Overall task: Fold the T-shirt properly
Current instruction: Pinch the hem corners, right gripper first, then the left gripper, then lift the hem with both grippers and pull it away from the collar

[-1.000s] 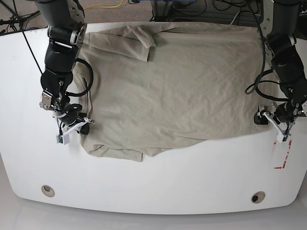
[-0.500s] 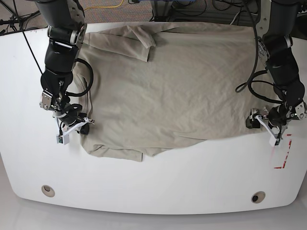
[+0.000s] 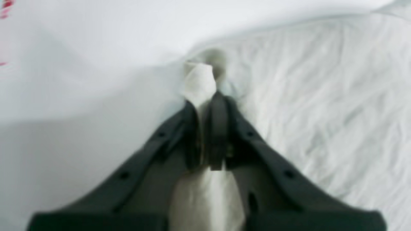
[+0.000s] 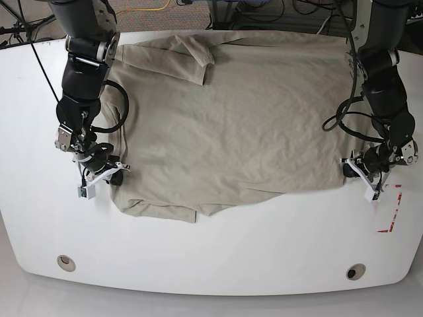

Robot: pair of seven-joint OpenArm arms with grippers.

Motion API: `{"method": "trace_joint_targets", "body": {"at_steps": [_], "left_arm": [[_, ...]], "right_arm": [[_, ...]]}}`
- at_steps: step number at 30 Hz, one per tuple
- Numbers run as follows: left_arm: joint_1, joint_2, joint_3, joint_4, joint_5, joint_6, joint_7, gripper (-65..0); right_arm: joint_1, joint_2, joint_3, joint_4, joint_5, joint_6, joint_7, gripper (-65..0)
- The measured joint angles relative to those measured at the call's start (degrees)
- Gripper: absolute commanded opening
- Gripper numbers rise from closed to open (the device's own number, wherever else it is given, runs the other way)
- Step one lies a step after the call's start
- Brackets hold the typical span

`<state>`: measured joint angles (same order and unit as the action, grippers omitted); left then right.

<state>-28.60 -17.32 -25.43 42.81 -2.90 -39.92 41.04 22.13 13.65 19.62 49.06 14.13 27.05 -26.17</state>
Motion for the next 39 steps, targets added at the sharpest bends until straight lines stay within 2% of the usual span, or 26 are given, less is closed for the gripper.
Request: {"method": "trace_joint_targets", "body": {"at_steps": [2,5,11,14,17,22,39], "left_arm": [[0.0,0.0,0.0,0.0,-0.1,0.0,0.0,-65.0],[0.0,0.0,0.0,0.0,-0.2,0.0,0.0,-65.0],[0.0,0.0,0.0,0.2,-0.1,0.0,0.2,-65.0],[0.0,0.0,0.0,0.8,-0.1,0.0,1.1,-65.0],[0.4,0.0,0.1,3.5,0.3,0.0,4.8,-65.0],[1.2,0.1,0.1,11.3,0.8,0.0,11.0,-65.0],[1.8,3.1,0.1,36.5,-0.2,-0.1,25.1,-65.0]], "right_arm": [[-0.1,0.0,0.0,0.0,0.0,0.0,0.3,-59.9],[-0.1,0.0,-0.1,0.0,0.0,0.0,0.3,-65.0],[-0.1,-0.2,-0.1,0.1,0.0,0.0,-0.2,-65.0],[-0.1,-0.2,-0.1,2.1,-0.3,-0.1,-3.8,-65.0],[-1.0,-0.3,-0.1,6.4,-0.9,-0.3,-7.6,-65.0],[-3.5,-0.3,-0.1,14.7,-0.5,0.0,-10.6,-65.0],[-6.7,-0.2,0.1,37.1,-0.2,0.0,-23.9,-65.0]]}}
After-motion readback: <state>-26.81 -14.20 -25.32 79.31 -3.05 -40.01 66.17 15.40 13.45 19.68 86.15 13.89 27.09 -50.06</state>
